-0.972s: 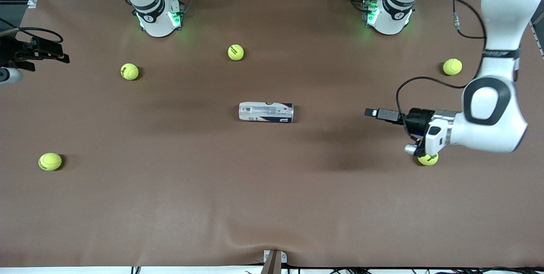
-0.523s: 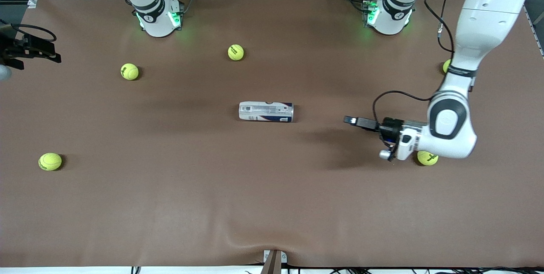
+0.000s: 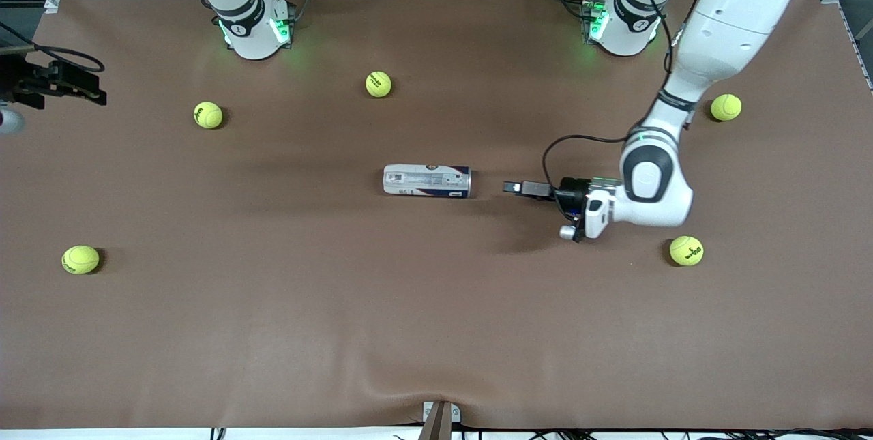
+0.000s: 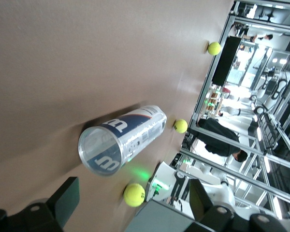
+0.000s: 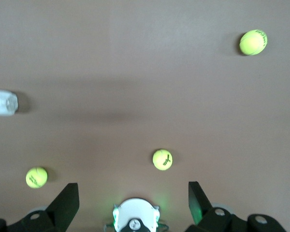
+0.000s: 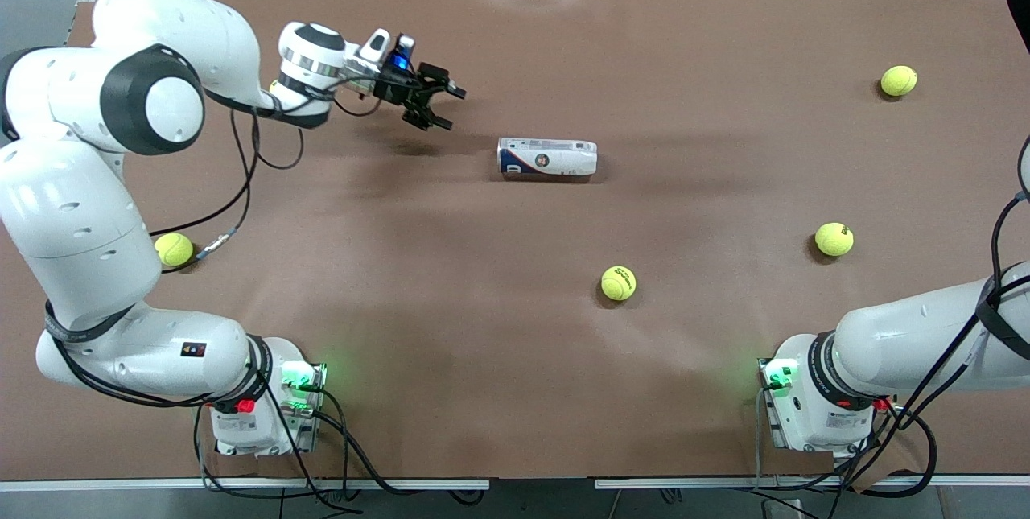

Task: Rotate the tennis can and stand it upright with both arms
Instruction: 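Move the left gripper to the open end of the can, then grasp the can's open end with the left gripper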

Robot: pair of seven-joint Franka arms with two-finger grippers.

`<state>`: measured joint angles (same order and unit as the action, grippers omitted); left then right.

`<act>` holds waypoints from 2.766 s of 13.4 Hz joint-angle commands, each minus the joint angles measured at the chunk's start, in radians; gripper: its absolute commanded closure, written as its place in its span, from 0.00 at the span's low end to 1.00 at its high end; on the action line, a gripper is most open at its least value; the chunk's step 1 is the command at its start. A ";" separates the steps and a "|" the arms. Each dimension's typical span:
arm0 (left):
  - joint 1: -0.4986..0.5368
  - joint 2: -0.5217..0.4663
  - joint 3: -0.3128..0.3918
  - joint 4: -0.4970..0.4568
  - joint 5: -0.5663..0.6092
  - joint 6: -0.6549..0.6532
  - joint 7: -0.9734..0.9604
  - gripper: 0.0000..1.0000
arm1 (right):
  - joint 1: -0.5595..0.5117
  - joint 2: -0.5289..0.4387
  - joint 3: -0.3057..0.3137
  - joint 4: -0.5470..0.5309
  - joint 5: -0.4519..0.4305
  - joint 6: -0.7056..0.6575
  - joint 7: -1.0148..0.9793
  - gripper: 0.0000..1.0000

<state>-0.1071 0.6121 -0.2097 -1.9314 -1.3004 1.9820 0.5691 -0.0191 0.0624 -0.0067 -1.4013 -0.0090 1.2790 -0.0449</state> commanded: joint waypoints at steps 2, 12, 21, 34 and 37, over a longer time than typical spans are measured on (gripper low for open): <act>-0.097 -0.014 0.000 -0.047 -0.186 0.104 0.064 0.00 | -0.005 0.004 -0.006 0.013 0.012 0.032 0.103 0.00; -0.155 0.035 0.001 -0.055 -0.321 0.146 0.159 0.00 | 0.074 -0.009 -0.060 0.001 0.004 0.092 0.284 0.00; -0.213 0.066 0.001 -0.023 -0.395 0.187 0.201 0.63 | 0.038 -0.087 -0.081 -0.080 0.007 0.097 0.263 0.00; -0.258 -0.078 0.010 0.118 -0.020 0.252 -0.405 1.00 | 0.036 -0.084 -0.055 -0.088 -0.025 0.091 0.073 0.00; -0.266 -0.098 0.007 0.193 0.175 0.252 -0.602 1.00 | 0.036 -0.084 -0.058 -0.087 -0.019 0.100 0.077 0.00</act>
<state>-0.3607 0.5215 -0.2068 -1.7762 -1.2193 2.2191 0.0686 0.0234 0.0044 -0.0662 -1.4640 -0.0202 1.3697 0.0497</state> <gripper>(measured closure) 0.956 0.000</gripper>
